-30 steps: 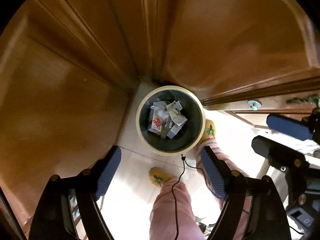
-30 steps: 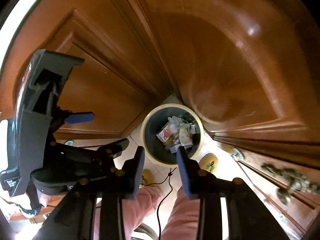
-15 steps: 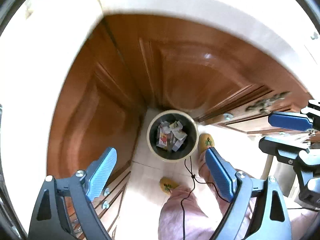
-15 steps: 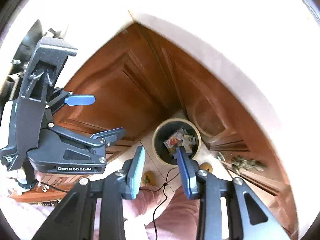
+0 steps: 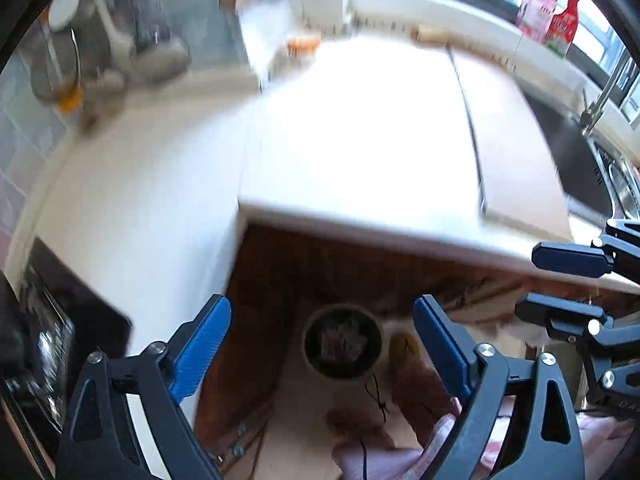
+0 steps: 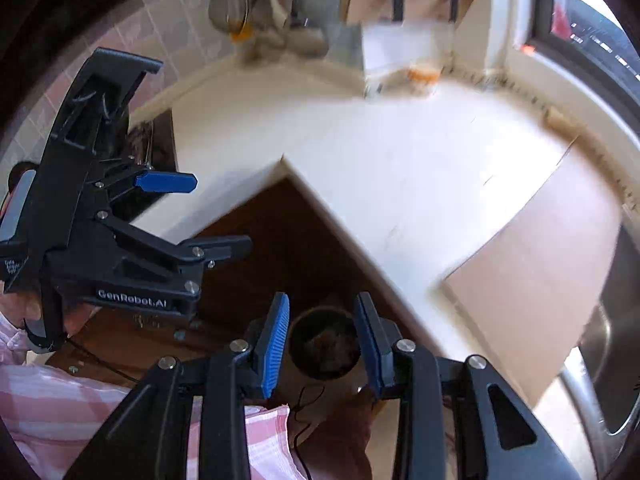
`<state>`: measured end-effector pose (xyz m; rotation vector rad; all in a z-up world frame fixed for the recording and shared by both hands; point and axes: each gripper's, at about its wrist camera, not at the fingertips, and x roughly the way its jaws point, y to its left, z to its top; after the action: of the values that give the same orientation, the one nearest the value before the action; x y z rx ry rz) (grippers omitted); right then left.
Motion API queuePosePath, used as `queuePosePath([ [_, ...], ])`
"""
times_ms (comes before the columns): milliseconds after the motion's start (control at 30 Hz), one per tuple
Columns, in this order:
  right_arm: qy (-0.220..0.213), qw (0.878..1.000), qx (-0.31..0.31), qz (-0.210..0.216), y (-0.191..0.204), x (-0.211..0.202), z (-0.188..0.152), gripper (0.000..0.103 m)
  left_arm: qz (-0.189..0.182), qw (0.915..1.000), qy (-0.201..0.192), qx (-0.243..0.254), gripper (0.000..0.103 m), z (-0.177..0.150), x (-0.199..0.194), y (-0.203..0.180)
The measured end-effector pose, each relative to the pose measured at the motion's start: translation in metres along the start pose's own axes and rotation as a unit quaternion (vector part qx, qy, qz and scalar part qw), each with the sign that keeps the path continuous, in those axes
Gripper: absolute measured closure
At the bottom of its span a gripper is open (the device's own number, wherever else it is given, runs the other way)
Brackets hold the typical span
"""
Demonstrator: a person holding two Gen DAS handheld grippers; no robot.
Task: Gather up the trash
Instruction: 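Raise both tools back up to the paper cup and sponge, then grasp the white paper cup rim with the left tool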
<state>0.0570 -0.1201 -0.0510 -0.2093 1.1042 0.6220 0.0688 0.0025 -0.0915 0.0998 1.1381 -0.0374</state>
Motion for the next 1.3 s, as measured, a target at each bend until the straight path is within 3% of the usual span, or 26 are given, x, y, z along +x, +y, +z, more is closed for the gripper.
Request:
queuePosePath([
  [67,-0.019,1.000,0.002,-0.011,-0.007,-0.010,0.007,0.059,0.007,0.9996,-0.026,0.007,0.004,0.016,-0.011,-0.005],
  [267,-0.062,0.997,0.038,-0.040,-0.056,-0.034,0.039,0.058,0.030,0.9967,-0.072,0.022,0.002,0.071,-0.025,-0.021],
  [433,-0.090,0.991,0.079,-0.060,-0.106,-0.051,0.065,0.057,0.047,0.9933,-0.103,0.022,0.002,0.126,-0.006,-0.035],
  [533,-0.112,0.986,0.095,-0.079,-0.145,-0.042,0.082,0.051,0.059,0.9914,-0.117,0.007,0.002,0.157,0.021,-0.042],
  [700,-0.125,0.980,0.121,-0.093,-0.202,-0.020,0.105,0.050,0.073,0.9894,-0.117,-0.045,0.002,0.210,0.089,-0.040],
  [900,-0.124,0.974,0.180,-0.065,-0.275,0.018,0.128,0.050,0.107,0.9842,-0.112,-0.087,0.002,0.258,0.158,-0.041],
  [1100,-0.126,0.970,0.202,-0.056,-0.311,0.043,0.141,0.050,0.145,0.9800,-0.090,-0.103,0.002,0.294,0.211,-0.037],
  [1300,-0.129,0.967,0.208,-0.065,-0.337,0.065,0.149,0.050,0.169,0.9751,-0.086,-0.115,0.002,0.315,0.241,-0.035],
])
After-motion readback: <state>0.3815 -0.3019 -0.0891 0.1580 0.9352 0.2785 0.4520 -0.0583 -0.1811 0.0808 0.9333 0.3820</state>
